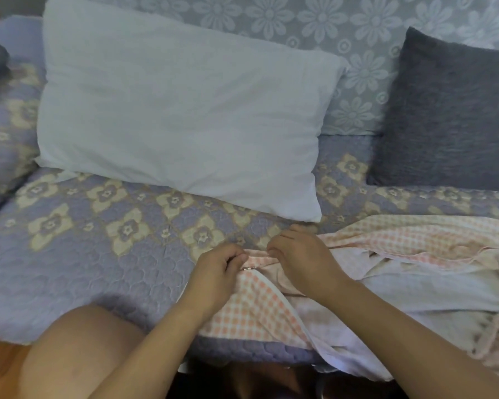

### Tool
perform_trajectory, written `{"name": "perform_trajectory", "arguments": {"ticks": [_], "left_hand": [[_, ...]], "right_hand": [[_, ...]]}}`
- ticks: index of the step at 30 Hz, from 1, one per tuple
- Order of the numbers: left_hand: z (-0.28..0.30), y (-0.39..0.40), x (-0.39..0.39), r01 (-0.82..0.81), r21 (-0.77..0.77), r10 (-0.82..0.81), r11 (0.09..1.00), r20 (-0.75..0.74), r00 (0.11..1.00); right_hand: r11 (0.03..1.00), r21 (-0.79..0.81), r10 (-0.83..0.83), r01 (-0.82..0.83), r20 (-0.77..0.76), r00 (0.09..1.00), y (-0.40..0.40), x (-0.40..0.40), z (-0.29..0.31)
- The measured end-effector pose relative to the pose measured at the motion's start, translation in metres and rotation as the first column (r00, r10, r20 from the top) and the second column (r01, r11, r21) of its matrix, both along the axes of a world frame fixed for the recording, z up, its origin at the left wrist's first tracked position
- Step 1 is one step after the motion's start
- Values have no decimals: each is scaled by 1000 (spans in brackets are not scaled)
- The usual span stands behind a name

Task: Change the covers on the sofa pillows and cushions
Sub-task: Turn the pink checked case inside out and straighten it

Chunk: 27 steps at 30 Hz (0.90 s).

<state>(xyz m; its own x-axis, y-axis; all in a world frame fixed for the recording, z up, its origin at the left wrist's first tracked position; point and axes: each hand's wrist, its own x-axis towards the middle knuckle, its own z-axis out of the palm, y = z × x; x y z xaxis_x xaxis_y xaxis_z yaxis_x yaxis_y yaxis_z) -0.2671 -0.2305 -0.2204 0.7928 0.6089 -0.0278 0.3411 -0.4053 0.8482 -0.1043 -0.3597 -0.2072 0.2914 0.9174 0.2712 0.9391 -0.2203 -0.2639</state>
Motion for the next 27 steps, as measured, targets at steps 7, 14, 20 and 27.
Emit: {"name": "perform_trajectory", "arguments": {"ticks": [7,14,20,27], "left_hand": [[1,-1,5,-28,18,28,999,7,1000],[9,-1,3,-78,-39,79,996,51,996],[8,-2,-3,-16,263,-24,965,148,989],[33,-5,-3,-41,573,-155,819,289,945]], "right_hand": [[991,-6,-135,137,-207,969,-12,-21,19],[945,-87,-320,314,-434,842,11,-79,-2],[874,-16,-316,486,-778,543,13,-94,8],[890,7,-227,455,-859,458,-2,-87,41]]}}
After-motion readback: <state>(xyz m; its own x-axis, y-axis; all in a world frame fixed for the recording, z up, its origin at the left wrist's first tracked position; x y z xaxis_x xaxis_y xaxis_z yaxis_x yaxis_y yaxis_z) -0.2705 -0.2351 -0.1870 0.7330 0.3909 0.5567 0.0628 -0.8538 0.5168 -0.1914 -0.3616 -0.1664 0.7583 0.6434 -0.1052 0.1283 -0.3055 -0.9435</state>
